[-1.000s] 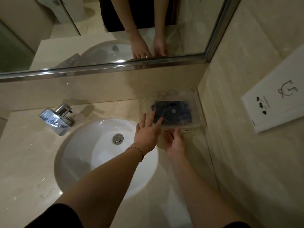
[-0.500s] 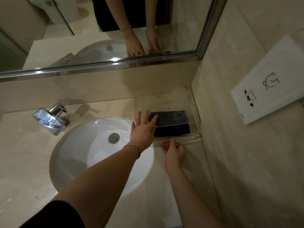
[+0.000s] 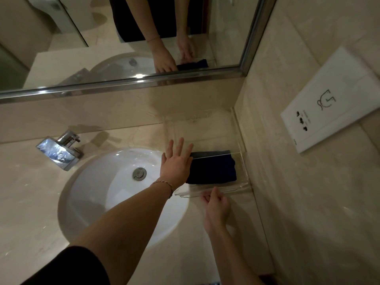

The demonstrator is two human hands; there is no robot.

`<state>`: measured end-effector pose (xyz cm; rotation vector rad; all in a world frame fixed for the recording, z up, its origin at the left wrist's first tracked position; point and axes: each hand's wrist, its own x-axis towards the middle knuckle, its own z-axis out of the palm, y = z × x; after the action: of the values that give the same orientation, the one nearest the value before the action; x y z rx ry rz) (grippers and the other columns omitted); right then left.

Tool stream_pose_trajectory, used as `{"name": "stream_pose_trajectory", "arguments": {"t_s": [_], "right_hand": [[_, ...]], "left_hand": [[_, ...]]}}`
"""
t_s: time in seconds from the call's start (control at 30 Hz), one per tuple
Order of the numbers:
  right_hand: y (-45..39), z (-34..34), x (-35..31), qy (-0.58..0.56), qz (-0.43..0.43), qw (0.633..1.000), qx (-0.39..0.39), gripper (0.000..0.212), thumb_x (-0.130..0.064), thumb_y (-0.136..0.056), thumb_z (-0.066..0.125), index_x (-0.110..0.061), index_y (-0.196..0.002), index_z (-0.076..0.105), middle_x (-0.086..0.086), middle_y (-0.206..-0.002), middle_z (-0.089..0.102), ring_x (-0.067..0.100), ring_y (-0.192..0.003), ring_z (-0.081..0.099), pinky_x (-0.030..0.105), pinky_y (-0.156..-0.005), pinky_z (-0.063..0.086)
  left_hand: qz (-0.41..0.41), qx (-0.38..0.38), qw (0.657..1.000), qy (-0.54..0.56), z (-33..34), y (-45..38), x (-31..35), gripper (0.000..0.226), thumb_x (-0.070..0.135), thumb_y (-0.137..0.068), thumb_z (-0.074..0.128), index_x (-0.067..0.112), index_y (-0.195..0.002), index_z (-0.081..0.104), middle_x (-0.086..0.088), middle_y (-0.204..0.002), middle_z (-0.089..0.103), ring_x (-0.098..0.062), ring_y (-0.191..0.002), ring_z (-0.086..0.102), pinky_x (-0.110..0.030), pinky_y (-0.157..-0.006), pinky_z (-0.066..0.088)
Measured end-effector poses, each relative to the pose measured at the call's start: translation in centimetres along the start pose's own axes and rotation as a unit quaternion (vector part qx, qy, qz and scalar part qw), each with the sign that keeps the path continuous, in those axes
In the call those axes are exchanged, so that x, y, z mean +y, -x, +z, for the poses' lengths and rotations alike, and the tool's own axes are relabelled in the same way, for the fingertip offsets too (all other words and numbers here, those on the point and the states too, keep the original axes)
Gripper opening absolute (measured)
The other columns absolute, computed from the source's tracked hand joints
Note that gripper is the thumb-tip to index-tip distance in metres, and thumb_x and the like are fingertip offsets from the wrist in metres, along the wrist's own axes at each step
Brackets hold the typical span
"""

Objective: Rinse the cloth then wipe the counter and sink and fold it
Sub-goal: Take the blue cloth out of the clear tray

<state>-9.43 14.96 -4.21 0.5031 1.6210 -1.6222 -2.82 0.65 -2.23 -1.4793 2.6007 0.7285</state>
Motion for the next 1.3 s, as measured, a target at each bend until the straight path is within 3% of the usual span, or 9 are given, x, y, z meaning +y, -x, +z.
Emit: {"name": "stream_pose_trajectory", "arguments": {"t_s": [0.3, 0.4, 0.47, 0.6, 0.73, 0.83, 0.93, 1.13, 1.3], "right_hand": [[-0.2, -0.4, -0.3, 0.094, -0.012, 0.995, 0.007, 0.027, -0.019, -0.103, 0.055, 0.004, -0.093, 0.063, 0.018, -0.086, 0.07, 0.028, -0.083, 0.071, 0.033, -0.074, 0.06], [-0.7, -0.9, -0.2, 0.189, -0.036, 0.981, 0.014, 0.029, -0.025, -0.102, 0.057, -0.003, -0.085, 0.067, 0.012, -0.079, 0.073, 0.025, -0.075, 0.073, 0.038, -0.072, 0.061], [-0.7, -1.2, -0.6, 0.276, -0.071, 0.958, 0.023, 0.036, -0.031, -0.1, 0.059, -0.007, -0.075, 0.069, 0.007, -0.071, 0.073, 0.024, -0.07, 0.072, 0.041, -0.072, 0.059], [0.1, -2.2, -2.4, 0.437, -0.231, 0.868, 0.047, 0.024, -0.033, -0.093, 0.068, -0.011, -0.084, 0.063, 0.002, -0.077, 0.063, 0.024, -0.076, 0.062, 0.028, -0.059, 0.04], [-1.9, -2.8, -4.3, 0.546, -0.465, 0.696, 0.038, 0.029, -0.033, -0.085, 0.077, -0.01, -0.099, 0.067, 0.008, -0.093, 0.062, 0.028, -0.085, 0.056, 0.033, -0.07, 0.042], [-3.9, -2.1, -5.6, 0.617, -0.501, 0.606, -0.016, 0.044, -0.037, -0.085, 0.077, -0.01, -0.118, 0.067, 0.015, -0.117, 0.062, 0.035, -0.104, 0.055, 0.046, -0.082, 0.053], [-5.1, -1.1, -7.0, 0.684, -0.48, 0.543, -0.079, 0.056, -0.048, -0.094, 0.063, -0.015, -0.138, 0.055, 0.014, -0.144, 0.047, 0.035, -0.129, 0.044, 0.049, -0.099, 0.047], [-6.1, -0.4, -7.7, 0.704, -0.375, 0.589, -0.131, 0.072, -0.059, -0.097, 0.049, -0.023, -0.155, 0.029, 0.01, -0.162, 0.016, 0.031, -0.143, 0.026, 0.046, -0.113, 0.036], [-5.9, -0.5, -7.2, 0.655, -0.349, 0.659, -0.126, 0.068, -0.054, -0.095, 0.058, -0.024, -0.152, 0.036, 0.017, -0.147, 0.029, 0.034, -0.132, 0.03, 0.046, -0.108, 0.036]], "left_hand": [[0.009, 0.051, 0.998, 0.019, 0.4, 0.9, -0.4, 0.052, 0.034, -0.106, 0.044, 0.024, -0.156, 0.033, -0.005, -0.169, 0.018, -0.035, -0.156, 0.003, -0.051, -0.126, 0.016], [0.074, 0.095, 0.992, -0.048, 1.2, 2.5, -0.5, 0.048, 0.031, -0.1, 0.053, 0.016, -0.145, 0.051, -0.018, -0.154, 0.043, -0.045, -0.145, 0.03, -0.06, -0.121, 0.025], [0.145, 0.141, 0.977, -0.067, 2.2, 3.5, -0.7, 0.042, 0.033, -0.096, 0.053, 0.013, -0.131, 0.063, -0.017, -0.134, 0.058, -0.043, -0.125, 0.05, -0.061, -0.11, 0.039], [0.165, 0.118, 0.978, -0.043, 2.8, 4.7, -0.3, 0.043, 0.04, -0.094, 0.055, 0.015, -0.129, 0.064, -0.008, -0.118, 0.059, -0.034, -0.106, 0.055, -0.045, -0.094, 0.048], [0.092, 0.069, 0.993, -0.001, 3.1, 4.9, -0.3, 0.055, 0.04, -0.095, 0.065, 0.016, -0.143, 0.053, -0.013, -0.136, 0.052, -0.035, -0.123, 0.046, -0.044, -0.104, 0.047], [0.061, 0.049, 0.997, 0.026, 3.0, 4.9, 0.4, 0.059, 0.041, -0.098, 0.062, 0.017, -0.15, 0.046, -0.015, -0.147, 0.043, -0.036, -0.137, 0.036, -0.044, -0.112, 0.042], [0.026, 0.033, 0.997, 0.067, 3.4, 5.1, 1.1, 0.062, 0.042, -0.101, 0.058, 0.022, -0.155, 0.038, -0.011, -0.159, 0.029, -0.031, -0.146, 0.025, -0.042, -0.116, 0.039], [-0.084, 0.097, 0.967, 0.222, 4.4, 5.0, 3.0, 0.05, 0.035, -0.102, 0.059, 0.022, -0.149, 0.05, -0.009, -0.155, 0.037, -0.029, -0.14, 0.036, -0.036, -0.116, 0.033], [-0.174, 0.129, 0.919, 0.331, 4.0, 4.9, 4.8, 0.049, 0.026, -0.099, 0.066, 0.018, -0.145, 0.052, -0.004, -0.134, 0.043, -0.011, -0.112, 0.047, -0.015, -0.096, 0.033]]}}
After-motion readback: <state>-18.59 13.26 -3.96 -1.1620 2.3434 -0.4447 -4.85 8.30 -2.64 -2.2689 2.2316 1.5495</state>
